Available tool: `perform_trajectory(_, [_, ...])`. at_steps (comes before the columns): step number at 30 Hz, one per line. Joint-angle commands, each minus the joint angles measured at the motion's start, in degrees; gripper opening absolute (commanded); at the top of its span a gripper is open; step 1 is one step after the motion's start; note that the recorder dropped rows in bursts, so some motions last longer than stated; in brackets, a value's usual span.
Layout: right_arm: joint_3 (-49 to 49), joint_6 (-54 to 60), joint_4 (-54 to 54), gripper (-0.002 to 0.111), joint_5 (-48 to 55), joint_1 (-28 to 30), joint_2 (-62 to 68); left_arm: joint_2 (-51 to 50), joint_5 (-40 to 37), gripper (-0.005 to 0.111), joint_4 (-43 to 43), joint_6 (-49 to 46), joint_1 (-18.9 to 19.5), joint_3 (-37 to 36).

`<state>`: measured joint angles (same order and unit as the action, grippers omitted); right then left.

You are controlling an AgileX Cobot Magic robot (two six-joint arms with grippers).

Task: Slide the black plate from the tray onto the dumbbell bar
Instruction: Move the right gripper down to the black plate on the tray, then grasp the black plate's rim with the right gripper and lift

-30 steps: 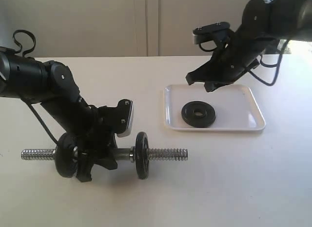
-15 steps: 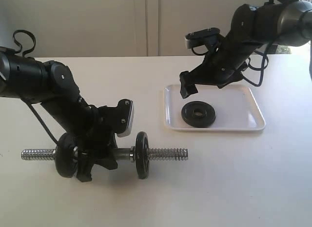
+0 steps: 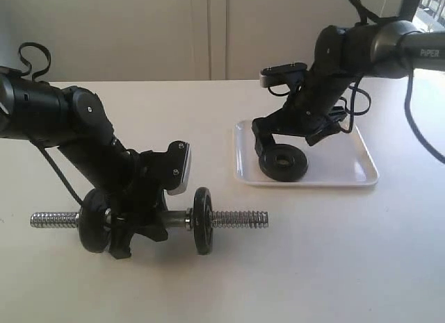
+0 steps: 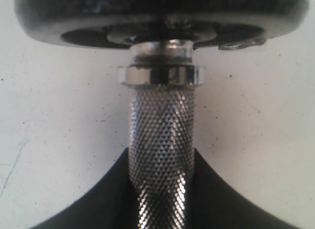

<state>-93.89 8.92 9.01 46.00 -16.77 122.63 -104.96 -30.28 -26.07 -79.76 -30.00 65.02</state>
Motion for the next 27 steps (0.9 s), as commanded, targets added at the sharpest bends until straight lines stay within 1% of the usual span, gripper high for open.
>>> perform_trajectory(1, [-4.98,-2.8,-3.44,0.105,4.58,-1.05,3.48,3.02,-0.6,0.0,-5.6,0.36,-0.38,0.75])
perform_trajectory(4, [-7.34,-4.33,-4.43,0.105,8.29,-0.98,6.26,3.02,-0.6,0.0,-6.04,0.36,-0.38,0.75])
perform_trajectory(27, [-7.34,-4.89,-4.3,0.105,8.34,-0.98,10.37,3.02,-0.71,0.0,-6.04,0.36,-0.38,0.75])
